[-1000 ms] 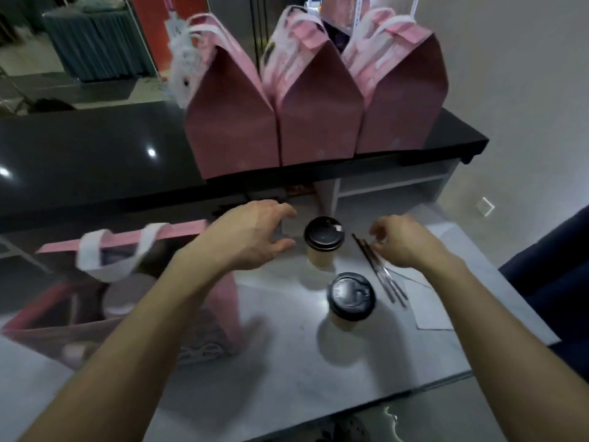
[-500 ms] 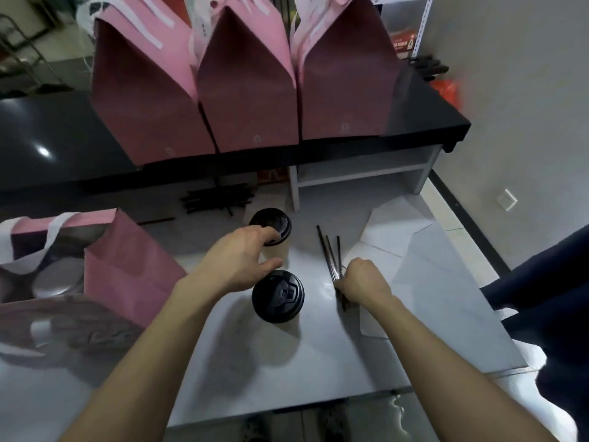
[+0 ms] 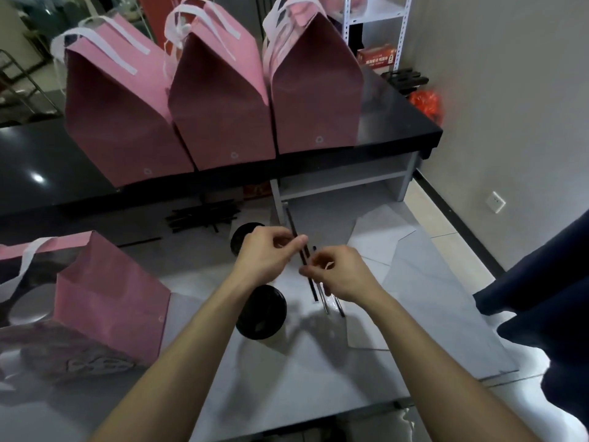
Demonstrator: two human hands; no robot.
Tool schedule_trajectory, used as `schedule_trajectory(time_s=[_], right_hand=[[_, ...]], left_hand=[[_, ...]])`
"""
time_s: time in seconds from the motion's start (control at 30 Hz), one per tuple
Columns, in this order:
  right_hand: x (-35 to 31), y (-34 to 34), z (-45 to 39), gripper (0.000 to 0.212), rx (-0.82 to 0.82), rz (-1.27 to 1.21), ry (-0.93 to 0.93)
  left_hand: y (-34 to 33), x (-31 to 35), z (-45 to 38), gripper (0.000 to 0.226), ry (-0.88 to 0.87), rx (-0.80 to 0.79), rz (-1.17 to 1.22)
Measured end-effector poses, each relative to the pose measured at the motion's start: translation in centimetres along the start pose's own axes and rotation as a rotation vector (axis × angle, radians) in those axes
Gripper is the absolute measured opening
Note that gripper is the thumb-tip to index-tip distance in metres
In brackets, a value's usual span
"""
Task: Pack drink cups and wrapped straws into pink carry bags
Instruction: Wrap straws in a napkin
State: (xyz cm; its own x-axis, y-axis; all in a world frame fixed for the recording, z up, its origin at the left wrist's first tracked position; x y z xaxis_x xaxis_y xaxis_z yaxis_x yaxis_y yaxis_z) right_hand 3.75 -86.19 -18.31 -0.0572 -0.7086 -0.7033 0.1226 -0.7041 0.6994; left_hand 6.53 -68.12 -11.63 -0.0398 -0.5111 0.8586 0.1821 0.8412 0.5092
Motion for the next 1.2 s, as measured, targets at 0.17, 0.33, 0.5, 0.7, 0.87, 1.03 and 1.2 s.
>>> schedule_trajectory(time_s=[0.17,0.33,0.5,0.7,0.87,1.03,1.2], right_hand=[[1.0,0.0,-1.3,0.024,0.026,0.024,0.008],[3.7,-1.4,-5.0,0.019,0.027,0.284,-0.067],[5.2,-3.2,-7.9,0.014,-0.04,0.519,-0.201],[5.5,-2.7,-8.3,0.018,0.06,0.173,-0.33],[3.0,1.7,-6.4,0.01,0.149,-0.617,-0.223],[-0.3,4.3,-4.5,0.007,0.174,-0.689,-0.018],[3.2,5.8,-3.8,0.021,0.307,-0.526,-0.035]], left_hand=[[-0.3,-0.7,-1.1,0.027,0.014,0.09,0.089],[0.4,-1.1,-1.3,0.028,0.015,0.156,0.089],[1.1,-1.0,-0.9,0.025,0.021,0.165,0.137],[1.5,-1.1,-0.7,0.031,0.002,0.165,0.15],[0.3,-1.0,-1.7,0.038,-0.002,0.161,0.16],[-3.2,0.6,-3.0,0.033,-0.047,0.004,0.223],[-5.5,0.5,-4.0,0.029,-0.036,-0.006,0.33]])
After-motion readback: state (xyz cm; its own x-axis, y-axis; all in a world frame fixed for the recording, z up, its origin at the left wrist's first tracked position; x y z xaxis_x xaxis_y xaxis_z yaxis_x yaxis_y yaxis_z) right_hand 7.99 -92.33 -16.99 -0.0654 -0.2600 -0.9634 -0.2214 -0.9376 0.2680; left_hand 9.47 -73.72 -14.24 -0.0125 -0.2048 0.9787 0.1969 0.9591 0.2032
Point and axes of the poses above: each hand's wrist, its own z-axis away from the middle knuckle, its own y-axis out of the back of the hand, x = y × z, the point moved 2 cm from there along -z, towards the middle knuckle, and after that the axes turned 15 degrees about z, right-handed, at the moved point
